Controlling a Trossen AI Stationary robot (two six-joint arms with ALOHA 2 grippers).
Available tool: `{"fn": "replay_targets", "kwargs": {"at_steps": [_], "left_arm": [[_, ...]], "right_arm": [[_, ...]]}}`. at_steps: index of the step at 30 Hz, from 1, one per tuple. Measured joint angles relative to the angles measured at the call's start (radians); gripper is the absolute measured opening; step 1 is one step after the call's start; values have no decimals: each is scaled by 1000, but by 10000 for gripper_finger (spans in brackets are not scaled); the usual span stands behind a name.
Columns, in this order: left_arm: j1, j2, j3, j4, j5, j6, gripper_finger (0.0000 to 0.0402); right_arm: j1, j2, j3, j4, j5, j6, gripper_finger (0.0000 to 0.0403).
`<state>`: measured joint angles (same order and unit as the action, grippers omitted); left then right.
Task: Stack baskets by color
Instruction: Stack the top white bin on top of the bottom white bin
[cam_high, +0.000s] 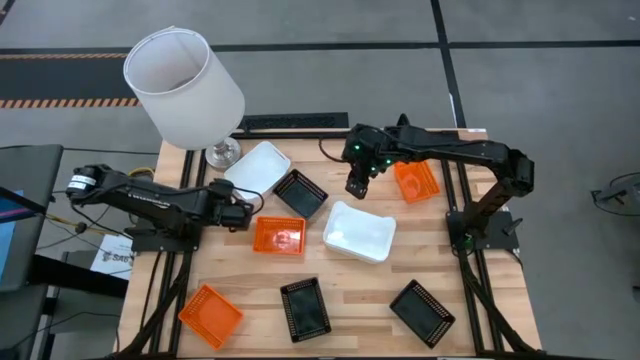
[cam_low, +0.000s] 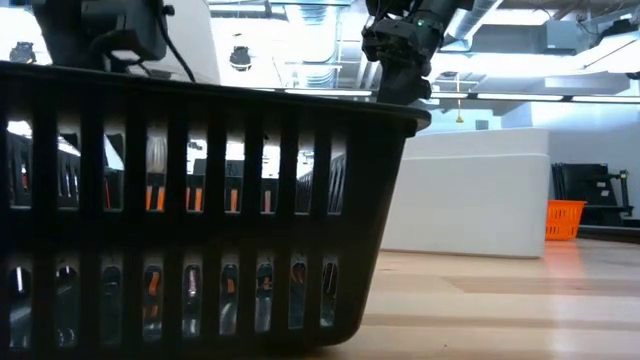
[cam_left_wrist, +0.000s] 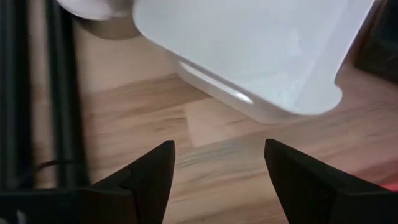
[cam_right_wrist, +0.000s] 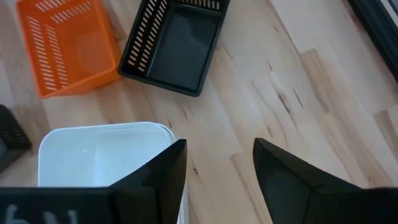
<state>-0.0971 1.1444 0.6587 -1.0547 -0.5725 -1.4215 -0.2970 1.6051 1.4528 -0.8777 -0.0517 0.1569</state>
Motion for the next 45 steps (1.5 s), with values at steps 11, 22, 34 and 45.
{"fn": "replay_targets", "kwargs": {"at_steps": [11, 22, 34, 45], "left_arm": [[25, 45, -145, 681, 199, 351, 238], [63, 48, 18, 770, 310, 563, 238], [196, 87, 90, 357, 29, 569, 238], [338, 300, 123, 493, 227, 656, 238]], "right_arm": [[16, 4, 0, 9, -1, 3, 202], [19, 47, 1, 85, -4, -9, 199], [24, 53, 0, 99, -4, 6, 194], [44, 53, 0, 65, -4, 27, 189]]}}
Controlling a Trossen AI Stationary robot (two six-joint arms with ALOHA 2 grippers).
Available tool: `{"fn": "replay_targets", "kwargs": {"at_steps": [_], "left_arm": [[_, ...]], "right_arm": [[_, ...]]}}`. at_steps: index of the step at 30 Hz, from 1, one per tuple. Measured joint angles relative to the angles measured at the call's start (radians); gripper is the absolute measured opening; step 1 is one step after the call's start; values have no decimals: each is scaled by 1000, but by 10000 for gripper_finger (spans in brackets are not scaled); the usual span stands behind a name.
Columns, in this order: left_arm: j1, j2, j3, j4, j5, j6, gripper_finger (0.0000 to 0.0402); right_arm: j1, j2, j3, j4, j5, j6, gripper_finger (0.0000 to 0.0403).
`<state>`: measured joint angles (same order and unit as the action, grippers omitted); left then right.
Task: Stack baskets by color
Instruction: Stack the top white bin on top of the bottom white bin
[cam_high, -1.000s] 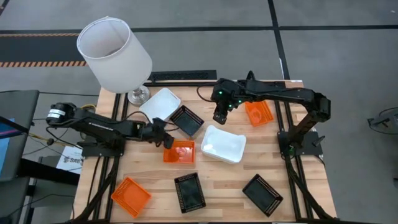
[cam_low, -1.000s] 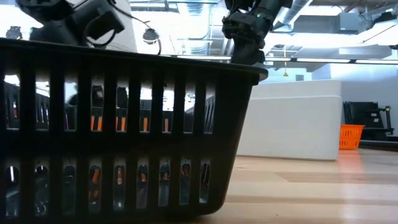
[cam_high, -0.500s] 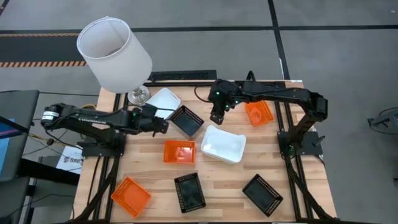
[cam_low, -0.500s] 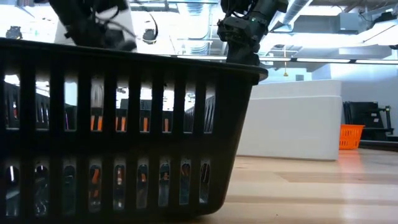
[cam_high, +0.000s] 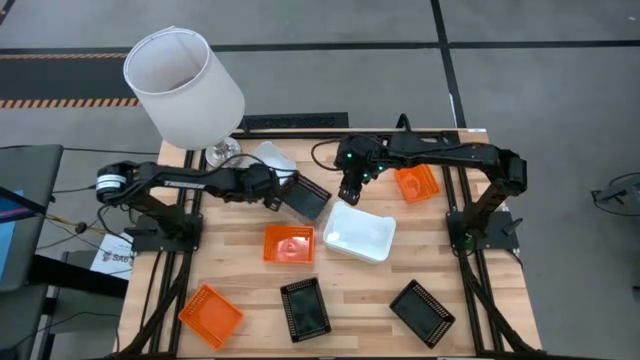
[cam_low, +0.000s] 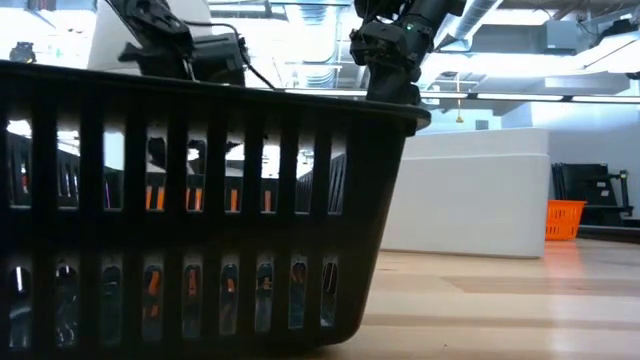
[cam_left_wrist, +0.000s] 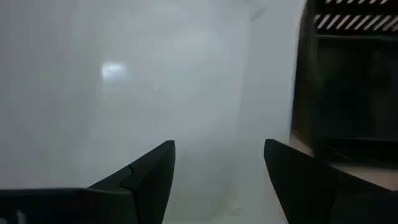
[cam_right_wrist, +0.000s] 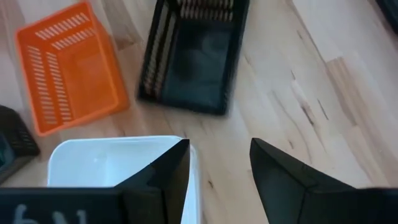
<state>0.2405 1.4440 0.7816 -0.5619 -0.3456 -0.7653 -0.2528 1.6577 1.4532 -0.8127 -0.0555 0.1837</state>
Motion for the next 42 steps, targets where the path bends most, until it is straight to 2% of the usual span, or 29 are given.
{"fn": "replay_targets", "kwargs": {"at_steps": [3, 9, 13, 17, 21, 26, 32, 37, 42], "left_arm": [[13, 37, -1, 135, 100, 16, 238], [53, 93, 17, 345, 163, 22, 238], [67, 116, 86, 347, 197, 50, 238], [85, 113, 200, 363, 166, 121, 238], [93, 113, 344, 242, 159, 186, 238], [86, 83, 576, -73, 150, 248, 238], [29, -4, 817, -342, 35, 274, 238], [-19, -124, 907, -420, -86, 232, 238], [-58, -248, 904, -432, -152, 175, 238]], "right_arm": [[5, 0, 0, -2, 0, 0, 189], [-1, 0, 0, -6, 15, 22, 185], [-20, 0, -23, 52, 55, 143, 189], [-53, -1, -63, 145, 60, 261, 200], [-98, 0, -108, 225, 60, 336, 211], [-139, 26, -127, 368, 65, 420, 219], [-117, 162, -96, 487, 57, 475, 217], [-107, 286, -5, 475, 55, 495, 218], [-108, 395, 84, 458, 55, 554, 218]]}}
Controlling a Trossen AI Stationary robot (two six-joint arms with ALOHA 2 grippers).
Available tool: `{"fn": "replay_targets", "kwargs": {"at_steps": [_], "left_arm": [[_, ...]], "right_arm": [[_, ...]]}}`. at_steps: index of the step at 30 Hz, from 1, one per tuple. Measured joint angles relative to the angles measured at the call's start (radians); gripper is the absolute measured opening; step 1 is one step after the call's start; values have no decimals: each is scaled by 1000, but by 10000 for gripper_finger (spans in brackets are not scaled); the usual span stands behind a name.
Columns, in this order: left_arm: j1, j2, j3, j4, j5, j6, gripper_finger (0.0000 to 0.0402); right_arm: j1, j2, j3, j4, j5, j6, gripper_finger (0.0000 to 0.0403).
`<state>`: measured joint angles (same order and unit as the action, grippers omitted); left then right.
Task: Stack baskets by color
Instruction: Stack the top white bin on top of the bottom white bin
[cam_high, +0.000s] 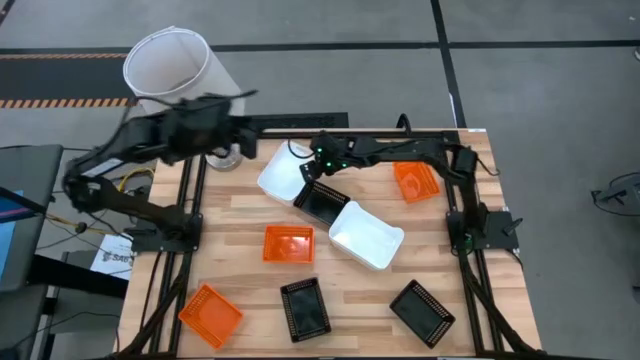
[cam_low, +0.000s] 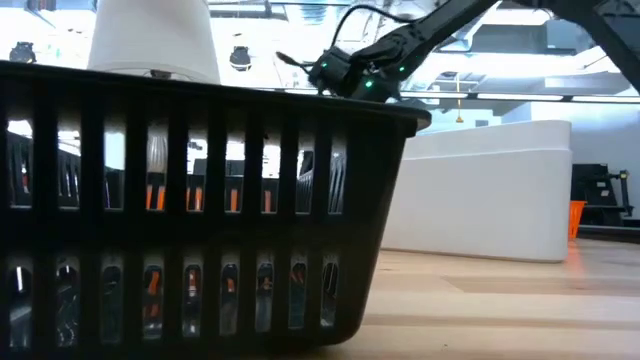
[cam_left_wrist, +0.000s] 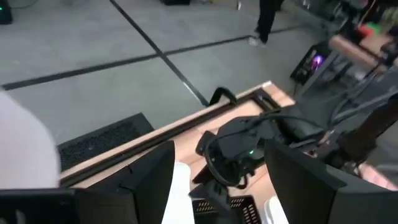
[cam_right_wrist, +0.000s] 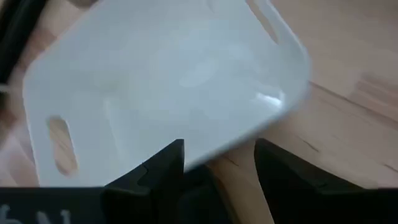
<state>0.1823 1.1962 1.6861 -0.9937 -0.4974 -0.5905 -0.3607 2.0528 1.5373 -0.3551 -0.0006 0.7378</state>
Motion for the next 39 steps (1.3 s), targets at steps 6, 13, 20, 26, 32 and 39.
{"fn": "replay_targets", "kwargs": {"at_steps": [6, 13, 20, 26, 32, 39], "left_arm": [[-24, -97, -1, -13, -43, -23, 238], [-27, -141, -2, -30, -53, 11, 238], [-27, -144, -2, -61, -59, 51, 238], [-27, -134, -2, -74, -66, 82, 238], [-27, -120, -2, -91, -68, 103, 238], [-27, -95, -2, -176, -49, 39, 238]], "right_arm": [[-13, 97, 120, -56, -5, 32, 215], [-30, 113, 182, -129, 0, 40, 204], [-90, 27, 182, -276, -52, -9, 189], [-97, -39, 182, -349, -61, -270, 183], [-60, -55, 182, -380, -126, -745, 180], [41, -35, 181, -323, -198, -902, 210]]}}
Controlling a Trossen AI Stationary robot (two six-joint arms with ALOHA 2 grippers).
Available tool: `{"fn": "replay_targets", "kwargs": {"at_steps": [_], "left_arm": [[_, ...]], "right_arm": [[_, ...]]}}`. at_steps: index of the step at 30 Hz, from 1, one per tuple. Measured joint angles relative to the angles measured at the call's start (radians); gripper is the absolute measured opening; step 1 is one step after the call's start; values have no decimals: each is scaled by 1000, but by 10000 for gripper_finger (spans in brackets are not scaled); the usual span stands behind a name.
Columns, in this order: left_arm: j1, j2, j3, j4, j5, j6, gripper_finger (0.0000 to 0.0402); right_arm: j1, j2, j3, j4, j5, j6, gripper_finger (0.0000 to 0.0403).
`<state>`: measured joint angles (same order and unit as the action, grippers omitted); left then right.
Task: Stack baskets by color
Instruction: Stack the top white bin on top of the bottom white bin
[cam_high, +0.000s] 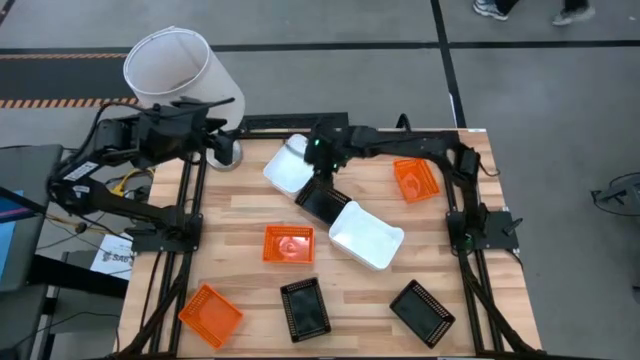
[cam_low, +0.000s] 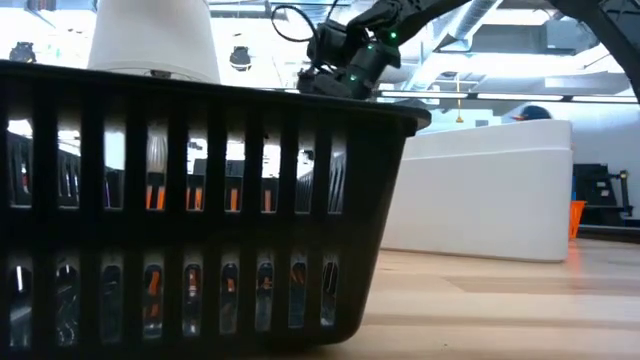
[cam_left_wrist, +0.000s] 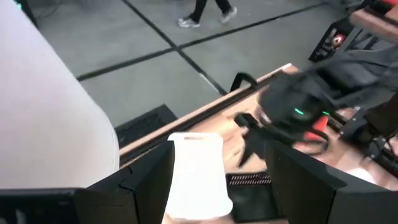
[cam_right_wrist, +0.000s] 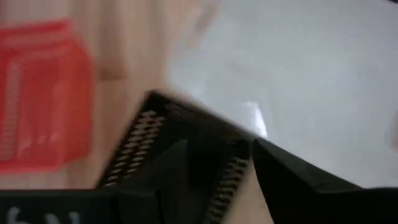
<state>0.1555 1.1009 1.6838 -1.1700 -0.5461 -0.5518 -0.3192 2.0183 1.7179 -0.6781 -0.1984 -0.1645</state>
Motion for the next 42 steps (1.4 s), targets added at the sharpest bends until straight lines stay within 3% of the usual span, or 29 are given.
{"fn": "replay_targets", "kwargs": {"at_steps": [6, 13, 20, 30, 34, 40, 42], "left_arm": [[0, -1, -1, -11, 0, -22, 238], [0, -1, -1, -18, 0, -32, 238], [0, -1, -1, -25, 1, -34, 238], [0, -1, -1, -41, 0, -34, 238], [0, -2, -1, -55, -2, -33, 238], [0, -1, -1, -55, -11, -19, 238], [0, -1, -1, -55, -15, -17, 238]], "right_arm": [[80, -2, 2, 142, 109, -95, 256], [76, 36, 5, 231, 122, -41, 259], [105, 157, 63, 144, 161, -19, 260], [107, 342, 312, -6, 187, 7, 253], [109, 397, 415, -103, 213, 2, 206], [103, 427, 498, -161, 225, -5, 46], [97, 418, 508, -170, 229, -8, 18]]}}
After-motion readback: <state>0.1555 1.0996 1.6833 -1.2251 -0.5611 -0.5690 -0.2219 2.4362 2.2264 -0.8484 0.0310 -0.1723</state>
